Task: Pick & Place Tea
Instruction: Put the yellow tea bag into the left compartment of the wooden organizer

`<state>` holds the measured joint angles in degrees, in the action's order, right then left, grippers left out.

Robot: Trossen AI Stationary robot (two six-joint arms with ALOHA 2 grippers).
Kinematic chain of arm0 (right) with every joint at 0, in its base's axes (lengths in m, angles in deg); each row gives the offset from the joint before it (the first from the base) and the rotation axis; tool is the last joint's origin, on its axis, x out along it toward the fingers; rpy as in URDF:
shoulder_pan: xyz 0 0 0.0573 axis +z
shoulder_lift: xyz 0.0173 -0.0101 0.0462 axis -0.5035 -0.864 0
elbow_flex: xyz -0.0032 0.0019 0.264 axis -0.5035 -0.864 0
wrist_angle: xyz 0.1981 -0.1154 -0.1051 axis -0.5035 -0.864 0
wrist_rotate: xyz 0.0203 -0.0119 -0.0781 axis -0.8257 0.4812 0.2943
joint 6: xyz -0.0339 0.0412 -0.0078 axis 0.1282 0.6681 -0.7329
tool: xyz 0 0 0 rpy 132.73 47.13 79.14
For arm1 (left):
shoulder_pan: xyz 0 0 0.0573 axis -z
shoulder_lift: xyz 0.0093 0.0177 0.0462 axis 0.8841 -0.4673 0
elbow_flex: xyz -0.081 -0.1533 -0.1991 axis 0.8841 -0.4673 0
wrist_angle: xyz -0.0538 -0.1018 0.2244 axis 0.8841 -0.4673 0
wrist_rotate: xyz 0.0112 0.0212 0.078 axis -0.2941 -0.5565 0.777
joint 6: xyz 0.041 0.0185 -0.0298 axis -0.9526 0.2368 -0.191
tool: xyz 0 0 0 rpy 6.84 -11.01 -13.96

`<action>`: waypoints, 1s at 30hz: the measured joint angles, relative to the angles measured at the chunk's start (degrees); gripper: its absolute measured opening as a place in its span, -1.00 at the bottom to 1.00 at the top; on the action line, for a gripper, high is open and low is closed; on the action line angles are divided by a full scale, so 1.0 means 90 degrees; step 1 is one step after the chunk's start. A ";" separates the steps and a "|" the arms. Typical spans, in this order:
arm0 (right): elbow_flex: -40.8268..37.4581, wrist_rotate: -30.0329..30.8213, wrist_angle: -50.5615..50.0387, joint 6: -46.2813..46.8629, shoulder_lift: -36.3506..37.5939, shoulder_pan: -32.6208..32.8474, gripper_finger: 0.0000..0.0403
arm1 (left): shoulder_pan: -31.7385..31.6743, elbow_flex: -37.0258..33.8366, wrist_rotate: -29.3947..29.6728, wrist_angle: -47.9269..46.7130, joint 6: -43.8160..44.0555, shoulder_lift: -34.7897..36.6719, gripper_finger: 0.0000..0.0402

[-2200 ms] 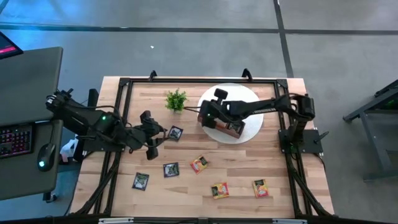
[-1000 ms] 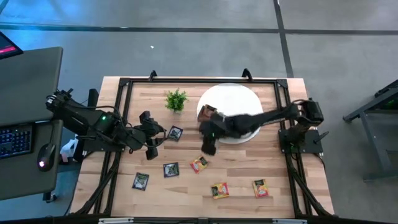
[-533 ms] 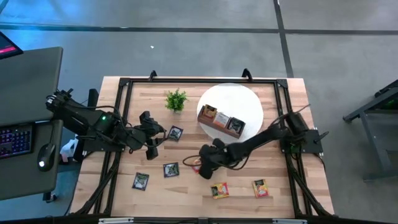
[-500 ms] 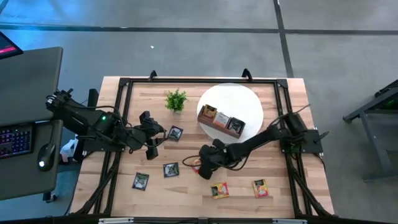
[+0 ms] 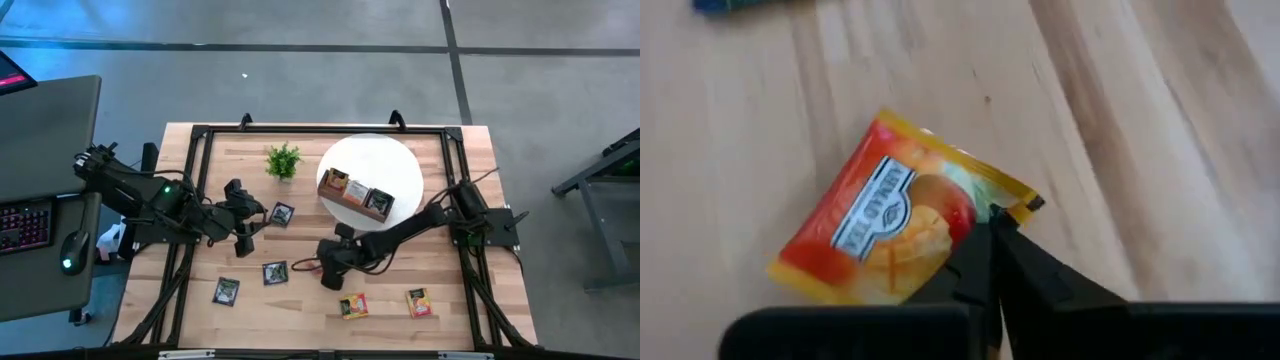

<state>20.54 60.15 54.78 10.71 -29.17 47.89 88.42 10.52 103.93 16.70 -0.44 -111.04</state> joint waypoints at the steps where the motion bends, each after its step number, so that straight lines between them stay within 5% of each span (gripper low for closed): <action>1: 0.0012 -0.0013 -0.0074 -0.0268 0.0066 -0.0031 -0.95 | 0.0000 0.0000 -0.0001 -0.0003 0.0000 0.0000 -0.23; 5: 0.0162 0.0374 -0.0722 -0.1518 0.0610 -0.0280 -0.87 | 0.0000 0.0000 -0.0002 -0.0003 -0.0002 0.0002 -0.23; 10: 0.0286 0.2735 -0.0947 -0.3835 0.1524 -0.0728 -0.98 | 0.0000 0.0000 0.0060 -0.0012 -0.0004 0.0002 -0.23; 13: 0.0277 0.3545 -0.0758 -0.5078 0.1733 -0.1137 -0.96 | 0.0000 0.0000 0.0142 -0.0038 -0.0005 0.0002 -0.23; 21: 0.0070 0.2116 -0.0265 -0.5118 0.1660 -0.2102 -0.97 | 0.0000 0.0000 0.0160 -0.0054 -0.0005 0.0002 -0.23; 30: 0.0087 0.1544 -0.0428 -0.4687 0.1680 -0.2258 -0.99 | 0.0000 0.0000 0.0173 -0.0056 -0.0007 0.0002 -0.23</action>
<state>21.32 74.04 50.92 -31.47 -14.05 27.57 88.42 10.52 105.48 16.19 -0.50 -111.02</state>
